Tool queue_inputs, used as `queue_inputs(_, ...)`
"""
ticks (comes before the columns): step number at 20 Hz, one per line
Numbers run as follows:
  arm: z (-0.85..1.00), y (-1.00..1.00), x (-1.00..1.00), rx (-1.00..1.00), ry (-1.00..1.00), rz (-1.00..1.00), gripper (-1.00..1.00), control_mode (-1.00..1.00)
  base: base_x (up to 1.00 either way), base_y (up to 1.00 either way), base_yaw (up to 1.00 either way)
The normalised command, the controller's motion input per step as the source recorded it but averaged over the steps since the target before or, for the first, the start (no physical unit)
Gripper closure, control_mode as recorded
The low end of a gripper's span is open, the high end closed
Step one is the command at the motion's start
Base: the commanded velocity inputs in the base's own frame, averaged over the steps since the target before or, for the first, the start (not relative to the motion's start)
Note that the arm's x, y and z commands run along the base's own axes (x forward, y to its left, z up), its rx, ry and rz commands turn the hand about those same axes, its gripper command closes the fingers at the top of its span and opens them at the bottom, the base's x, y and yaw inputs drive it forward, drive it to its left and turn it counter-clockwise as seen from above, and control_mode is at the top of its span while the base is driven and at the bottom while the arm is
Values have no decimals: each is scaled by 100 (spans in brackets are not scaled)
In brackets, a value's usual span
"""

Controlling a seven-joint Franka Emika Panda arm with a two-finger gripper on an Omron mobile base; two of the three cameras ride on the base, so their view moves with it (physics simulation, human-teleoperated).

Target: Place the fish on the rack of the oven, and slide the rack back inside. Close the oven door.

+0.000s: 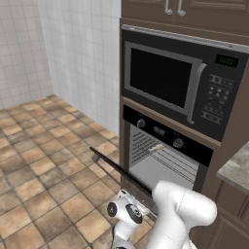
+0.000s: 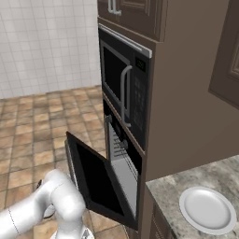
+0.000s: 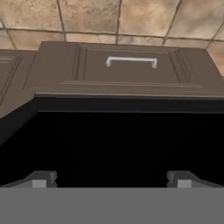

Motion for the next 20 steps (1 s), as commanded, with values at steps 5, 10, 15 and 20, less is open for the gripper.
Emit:
queue_inputs(5,75,-100,1,-13,-6,-12,-100,-100,0,0,0)
queue_inputs(10,61,-100,12,-10,-8,-10,-100,-100,0,0,0)
queue_inputs(15,60,-100,32,-9,-14,-6,-100,-100,0,0,0)
queue_inputs(20,56,-100,57,-5,-13,-2,-100,-100,0,0,0)
